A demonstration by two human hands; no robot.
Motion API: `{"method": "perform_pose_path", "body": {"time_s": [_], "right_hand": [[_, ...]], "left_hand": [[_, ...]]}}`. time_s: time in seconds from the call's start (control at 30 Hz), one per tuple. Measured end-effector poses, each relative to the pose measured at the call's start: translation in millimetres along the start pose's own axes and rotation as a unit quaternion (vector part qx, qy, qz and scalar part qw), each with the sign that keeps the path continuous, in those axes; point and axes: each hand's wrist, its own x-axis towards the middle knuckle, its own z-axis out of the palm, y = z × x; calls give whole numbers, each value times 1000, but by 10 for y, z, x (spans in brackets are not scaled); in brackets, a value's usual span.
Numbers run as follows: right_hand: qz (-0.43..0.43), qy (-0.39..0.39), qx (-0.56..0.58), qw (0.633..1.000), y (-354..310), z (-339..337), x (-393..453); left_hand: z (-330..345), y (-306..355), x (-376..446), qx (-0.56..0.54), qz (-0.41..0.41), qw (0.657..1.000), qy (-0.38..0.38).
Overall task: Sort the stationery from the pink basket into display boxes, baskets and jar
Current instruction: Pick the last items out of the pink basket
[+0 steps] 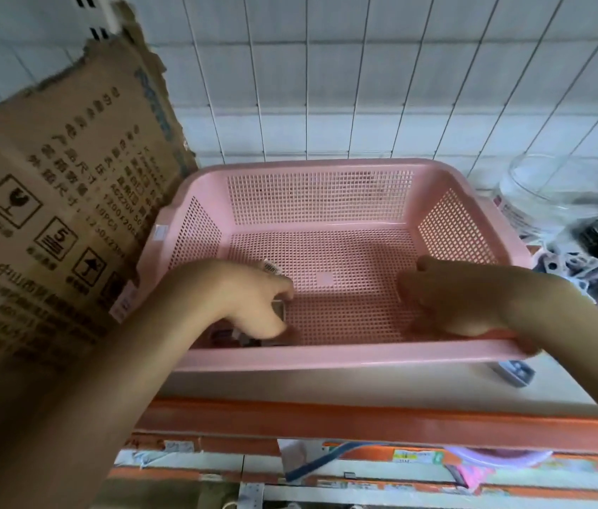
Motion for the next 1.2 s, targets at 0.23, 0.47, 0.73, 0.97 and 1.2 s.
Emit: {"method": "perform_pose_path", "body": {"time_s": [0.23, 0.47, 0.73, 0.97, 1.2], "right_hand": [[3, -17, -36, 999, -3, 21, 41], [-51, 5, 8, 999, 21, 29, 77], [-128, 115, 123, 977, -23, -1, 221], [-109, 62, 55, 991, 150, 123, 199], [-127, 84, 79, 985, 104, 162, 287]], "left_hand": [[133, 103, 31, -9, -36, 999, -2], [238, 59, 26, -47, -14, 996, 68], [138, 130, 202, -144, 109, 964, 195], [145, -17, 150, -39, -9, 997, 60], [233, 228, 207, -61, -14, 992, 112]]}}
